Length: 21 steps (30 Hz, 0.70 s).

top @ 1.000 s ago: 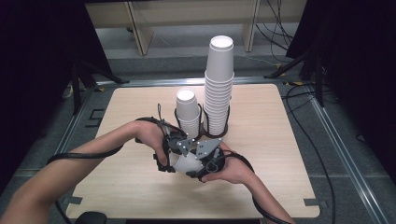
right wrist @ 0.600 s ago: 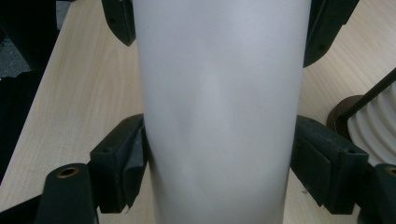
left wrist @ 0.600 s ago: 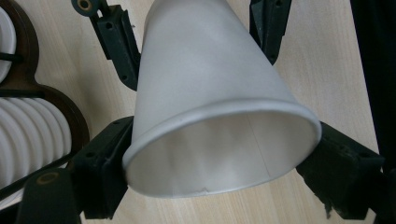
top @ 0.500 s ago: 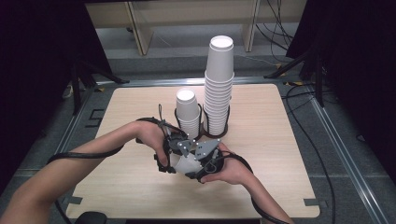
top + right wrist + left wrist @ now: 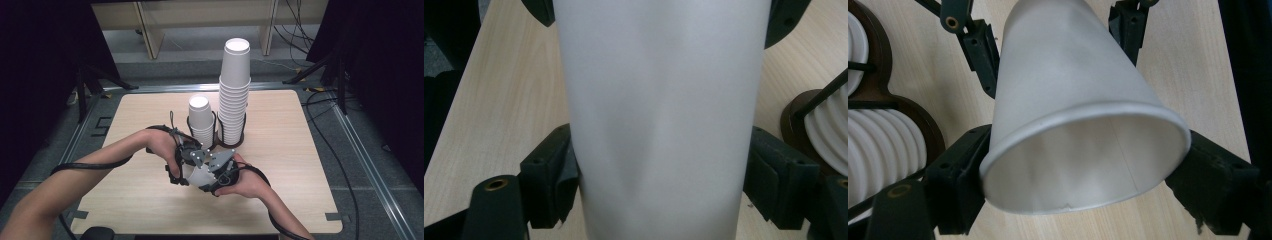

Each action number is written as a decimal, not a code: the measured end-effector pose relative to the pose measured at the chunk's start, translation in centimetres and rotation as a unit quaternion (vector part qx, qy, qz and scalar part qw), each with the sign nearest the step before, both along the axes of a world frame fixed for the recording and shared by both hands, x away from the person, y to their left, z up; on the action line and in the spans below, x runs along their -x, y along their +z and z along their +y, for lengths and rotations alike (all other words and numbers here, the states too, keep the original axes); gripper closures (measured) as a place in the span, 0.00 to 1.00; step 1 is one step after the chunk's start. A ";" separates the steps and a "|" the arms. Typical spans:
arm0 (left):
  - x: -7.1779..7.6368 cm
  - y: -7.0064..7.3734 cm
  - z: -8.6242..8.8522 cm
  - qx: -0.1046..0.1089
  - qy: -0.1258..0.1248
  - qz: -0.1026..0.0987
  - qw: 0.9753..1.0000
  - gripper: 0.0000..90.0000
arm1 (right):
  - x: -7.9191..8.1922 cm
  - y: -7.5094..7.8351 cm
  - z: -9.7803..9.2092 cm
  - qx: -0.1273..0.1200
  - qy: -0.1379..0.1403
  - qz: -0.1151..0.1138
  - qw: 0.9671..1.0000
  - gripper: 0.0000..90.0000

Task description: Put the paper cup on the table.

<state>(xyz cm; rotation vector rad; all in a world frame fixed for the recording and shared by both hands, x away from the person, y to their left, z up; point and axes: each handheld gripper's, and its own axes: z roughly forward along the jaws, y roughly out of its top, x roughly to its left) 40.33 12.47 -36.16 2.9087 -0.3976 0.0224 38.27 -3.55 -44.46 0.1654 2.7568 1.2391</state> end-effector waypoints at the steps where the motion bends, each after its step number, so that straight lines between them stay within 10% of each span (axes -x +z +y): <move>1: 0.1 -0.1 0.0 0.005 0.008 0.005 1.000 0.18 | 0.0 -0.1 0.0 0.000 0.000 0.000 1.000 0.27; 21: 0.0 0.1 0.4 0.081 0.001 -0.004 0.997 0.07 | 0.4 -1.1 -0.8 -0.020 -0.005 -0.025 0.999 0.28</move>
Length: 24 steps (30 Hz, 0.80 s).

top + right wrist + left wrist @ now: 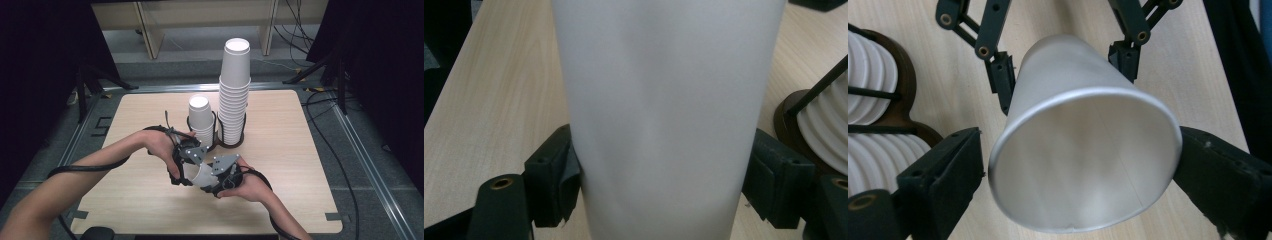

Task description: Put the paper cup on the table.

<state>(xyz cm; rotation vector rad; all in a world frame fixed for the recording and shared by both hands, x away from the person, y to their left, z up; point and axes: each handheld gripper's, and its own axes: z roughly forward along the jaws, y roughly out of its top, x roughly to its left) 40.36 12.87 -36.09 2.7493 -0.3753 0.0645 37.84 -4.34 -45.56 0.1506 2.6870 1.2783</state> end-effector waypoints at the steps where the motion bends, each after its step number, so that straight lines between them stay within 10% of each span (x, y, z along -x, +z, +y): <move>1: 0.1 -0.1 0.1 0.001 0.008 0.004 1.000 0.07 | 0.0 0.0 0.0 0.000 0.000 0.000 1.000 0.28; 24: -0.9 0.7 2.5 0.096 0.078 -0.015 0.992 0.07 | 0.0 -0.7 -2.3 -0.072 -0.067 0.000 0.995 0.28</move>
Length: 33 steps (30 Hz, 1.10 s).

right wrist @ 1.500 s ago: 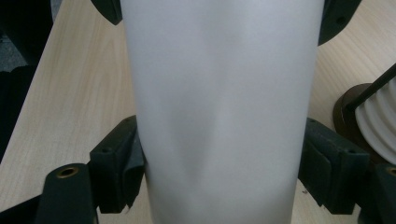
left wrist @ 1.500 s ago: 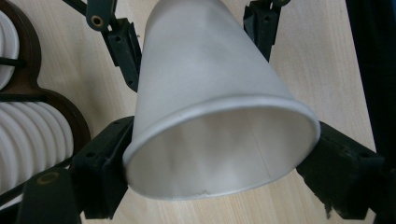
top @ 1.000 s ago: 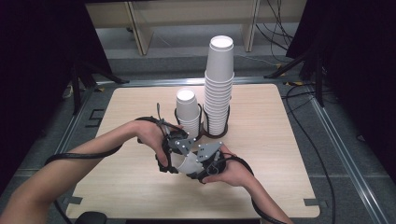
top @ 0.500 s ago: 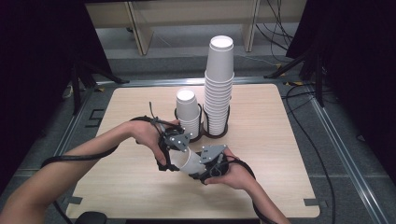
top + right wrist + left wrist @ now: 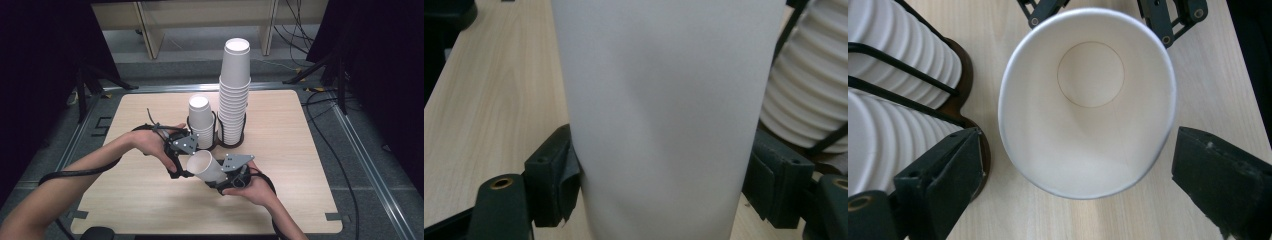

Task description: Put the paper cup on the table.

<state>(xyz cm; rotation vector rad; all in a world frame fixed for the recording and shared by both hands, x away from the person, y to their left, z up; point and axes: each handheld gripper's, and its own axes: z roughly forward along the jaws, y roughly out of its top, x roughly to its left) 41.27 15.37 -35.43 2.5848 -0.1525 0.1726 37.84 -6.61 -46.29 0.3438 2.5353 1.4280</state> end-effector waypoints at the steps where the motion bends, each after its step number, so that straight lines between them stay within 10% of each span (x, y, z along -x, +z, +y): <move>1: 0.0 0.0 0.0 0.000 0.000 0.000 1.000 0.07 | 0.0 0.0 0.0 0.000 0.000 0.000 1.000 0.28; 7: -0.1 0.0 0.7 0.038 0.025 -0.008 0.999 0.07 | 0.1 -0.2 -1.6 -0.045 -0.049 -0.002 0.998 0.28; 15: 0.4 -0.8 1.7 0.101 0.074 -0.025 0.992 0.08 | 0.2 -0.3 -4.1 -0.110 -0.145 -0.011 0.983 0.28; 18: 0.9 -1.5 2.4 0.163 0.114 -0.015 0.980 0.08 | 0.2 -0.3 -5.6 -0.122 -0.191 -0.033 0.973 0.28; 19: 0.9 -1.5 2.4 0.163 0.114 -0.015 0.980 0.08 | 0.2 -0.3 -5.6 -0.122 -0.191 -0.033 0.973 0.28; 22: 1.6 -2.4 3.3 0.199 0.152 -0.012 0.968 0.08 | 0.5 -0.4 -6.9 -0.144 -0.245 -0.029 0.958 0.28; 23: 1.6 -2.4 3.3 0.199 0.152 -0.012 0.968 0.08 | 0.5 -0.4 -6.9 -0.144 -0.245 -0.029 0.958 0.28; 24: 2.1 -3.0 3.8 0.218 0.174 -0.017 0.960 0.08 | 0.7 -0.4 -7.6 -0.136 -0.265 -0.027 0.954 0.28; 25: 2.1 -3.0 3.8 0.218 0.174 -0.017 0.960 0.08 | 0.7 -0.4 -7.6 -0.136 -0.265 -0.027 0.954 0.28; 27: 2.7 -3.8 4.2 0.245 0.199 -0.016 0.949 0.08 | 0.6 -0.6 -8.1 -0.149 -0.275 -0.040 0.949 0.28; 28: 3.3 -4.8 4.7 0.265 0.218 -0.026 0.939 0.07 | 0.8 -0.6 -9.0 -0.142 -0.293 -0.042 0.945 0.28; 29: 3.3 -4.8 4.7 0.265 0.218 -0.026 0.939 0.07 | 0.8 -0.6 -9.0 -0.142 -0.293 -0.042 0.945 0.28; 30: 3.8 -5.7 5.2 0.284 0.243 -0.031 0.927 0.07 | 0.7 -0.8 -9.6 -0.153 -0.303 -0.048 0.939 0.28; 31: 3.8 -5.7 5.2 0.284 0.243 -0.031 0.927 0.07 | 0.7 -0.8 -9.6 -0.153 -0.303 -0.048 0.939 0.28; 32: 4.3 -6.4 5.7 0.299 0.263 -0.035 0.917 0.07 | 0.8 -1.0 -10.2 -0.159 -0.312 -0.038 0.936 0.28; 33: 4.3 -6.4 5.7 0.299 0.263 -0.035 0.917 0.07 | 0.8 -1.0 -10.2 -0.159 -0.312 -0.038 0.936 0.28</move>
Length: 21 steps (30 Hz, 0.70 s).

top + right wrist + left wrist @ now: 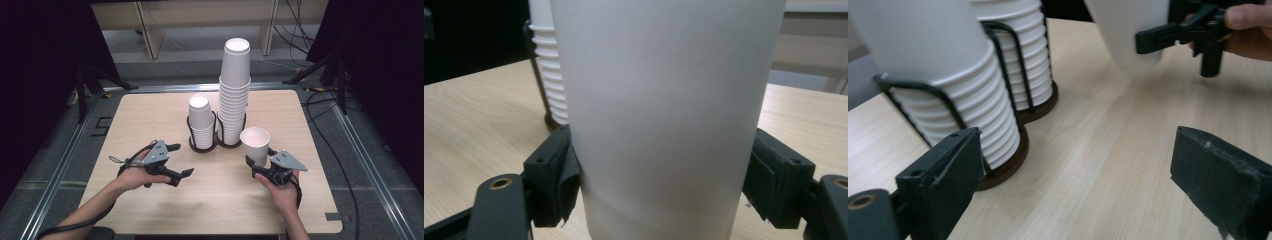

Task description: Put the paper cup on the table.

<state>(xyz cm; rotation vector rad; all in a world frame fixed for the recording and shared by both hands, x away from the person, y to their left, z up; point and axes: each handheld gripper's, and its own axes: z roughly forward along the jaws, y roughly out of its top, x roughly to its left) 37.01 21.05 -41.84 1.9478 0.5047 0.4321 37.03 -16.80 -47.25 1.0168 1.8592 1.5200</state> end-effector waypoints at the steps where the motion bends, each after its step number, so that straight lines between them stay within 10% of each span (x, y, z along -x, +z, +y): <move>1: 0.3 -0.7 0.4 0.014 0.021 -0.006 1.000 0.07 | 0.0 -0.1 -0.5 0.003 -0.018 -0.007 1.000 0.28; 12: 1.4 -3.3 1.5 0.092 0.069 -0.007 0.993 0.08 | 0.2 0.1 0.6 -0.017 -0.008 -0.015 1.000 0.27; 17: 1.5 -4.3 2.5 0.138 0.107 -0.014 0.984 0.08 | -0.1 0.3 3.4 -0.031 0.025 -0.019 0.999 0.27; 21: 1.6 -4.6 3.6 0.138 0.127 -0.024 0.982 0.08 | -0.6 0.7 5.6 -0.021 0.041 -0.030 0.998 0.27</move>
